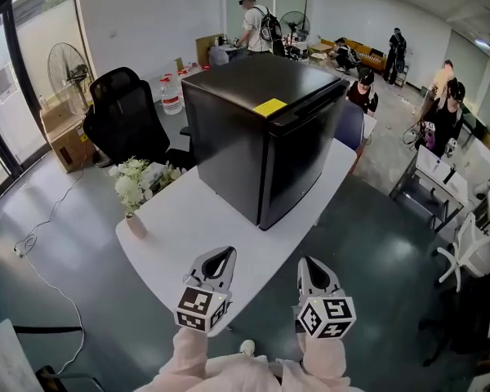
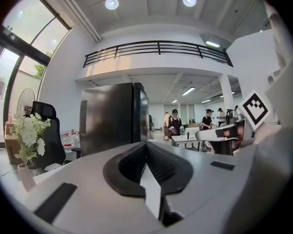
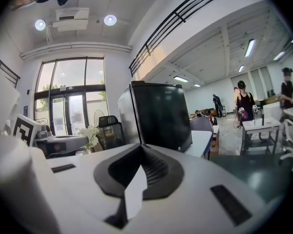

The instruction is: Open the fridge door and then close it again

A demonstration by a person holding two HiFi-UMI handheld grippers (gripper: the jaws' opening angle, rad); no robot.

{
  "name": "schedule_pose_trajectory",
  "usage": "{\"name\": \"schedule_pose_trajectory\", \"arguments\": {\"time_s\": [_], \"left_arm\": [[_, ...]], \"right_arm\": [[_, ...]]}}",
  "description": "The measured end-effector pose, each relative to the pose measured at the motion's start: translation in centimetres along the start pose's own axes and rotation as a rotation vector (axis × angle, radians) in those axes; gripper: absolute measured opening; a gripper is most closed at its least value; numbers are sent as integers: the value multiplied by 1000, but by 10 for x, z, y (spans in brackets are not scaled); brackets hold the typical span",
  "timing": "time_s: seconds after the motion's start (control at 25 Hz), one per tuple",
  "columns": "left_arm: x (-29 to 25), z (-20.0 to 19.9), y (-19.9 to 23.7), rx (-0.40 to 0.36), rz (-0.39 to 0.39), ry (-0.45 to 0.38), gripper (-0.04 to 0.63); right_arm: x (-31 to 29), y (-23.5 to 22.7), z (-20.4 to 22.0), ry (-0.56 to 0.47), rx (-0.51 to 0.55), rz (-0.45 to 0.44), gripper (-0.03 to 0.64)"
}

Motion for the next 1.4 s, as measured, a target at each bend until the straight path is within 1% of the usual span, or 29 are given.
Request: {"name": "schedule_pose_trajectory", "arguments": {"time_s": [0.08, 0.4, 0.6, 0.96, 1.16, 1.4], "left_arm": [[-4, 1, 4, 14, 7, -3, 9], [-12, 4, 7, 30, 26, 24, 9], [-23, 1, 4, 29, 33, 37, 9], [-61, -16, -6, 6, 37, 33, 9], [-82, -24, -10, 20, 34, 28, 9], [-105, -37, -11, 12, 24, 21, 9]], "right_arm": [[-5, 1, -1, 1, 4, 2, 11], [-20, 6, -4, 18, 32, -12, 11], [-31, 6, -15, -28, 63, -83, 12], [-63, -32, -56, -81, 176, -132, 12], [-85, -55, -71, -95, 217, -149, 12], [-112, -77, -93, -100, 317, -194, 14]]}}
Point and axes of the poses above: the fingertips, and each gripper's own axes: x backward along the fingers, y to its left, z out of its underside, the point moved 4 cm from there along x, backward along the fingers, and after that the axes turned 7 degrees about x, right-handed, at the moved point
